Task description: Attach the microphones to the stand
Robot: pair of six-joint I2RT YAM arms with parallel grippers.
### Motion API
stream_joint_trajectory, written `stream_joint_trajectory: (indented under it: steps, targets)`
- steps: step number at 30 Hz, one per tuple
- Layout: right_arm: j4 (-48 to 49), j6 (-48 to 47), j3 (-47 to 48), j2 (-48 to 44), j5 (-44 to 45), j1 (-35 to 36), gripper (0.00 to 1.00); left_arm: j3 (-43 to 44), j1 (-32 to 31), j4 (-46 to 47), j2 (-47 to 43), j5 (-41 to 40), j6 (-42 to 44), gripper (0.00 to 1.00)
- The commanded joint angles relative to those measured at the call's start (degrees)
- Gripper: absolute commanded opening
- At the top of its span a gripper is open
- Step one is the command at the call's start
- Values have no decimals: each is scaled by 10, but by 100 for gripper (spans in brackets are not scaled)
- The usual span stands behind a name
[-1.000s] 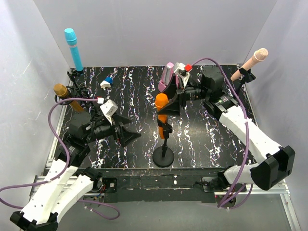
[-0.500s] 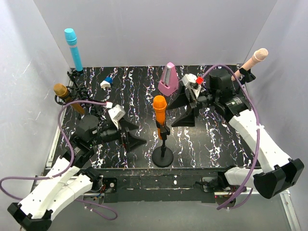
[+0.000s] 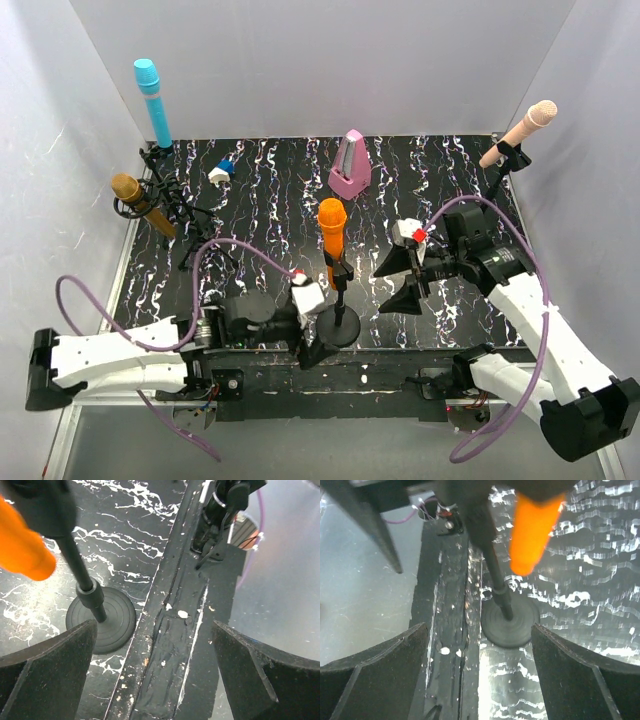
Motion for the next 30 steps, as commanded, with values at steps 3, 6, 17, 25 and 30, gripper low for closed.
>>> stream_joint_trajectory:
  steps: [3,6,17,25,30]
  targets:
    - [138,92,-90,-25,-29,-73,90,-1,-164,127,93,-336,50,96]
    - [180,127,-117,-35,-49,-88,89,-13,-215,185,132,-475,48,94]
    - [224,145,-166,-61,-46,-115,89,-10,-246,254,212,-681,2,72]
    - [222,144,-169,-67,-48,-119,89,18,-246,278,278,-751,-37,56]
    - [223,144,-170,-64,-50,-123,89,18,-243,359,307,-760,-3,55]
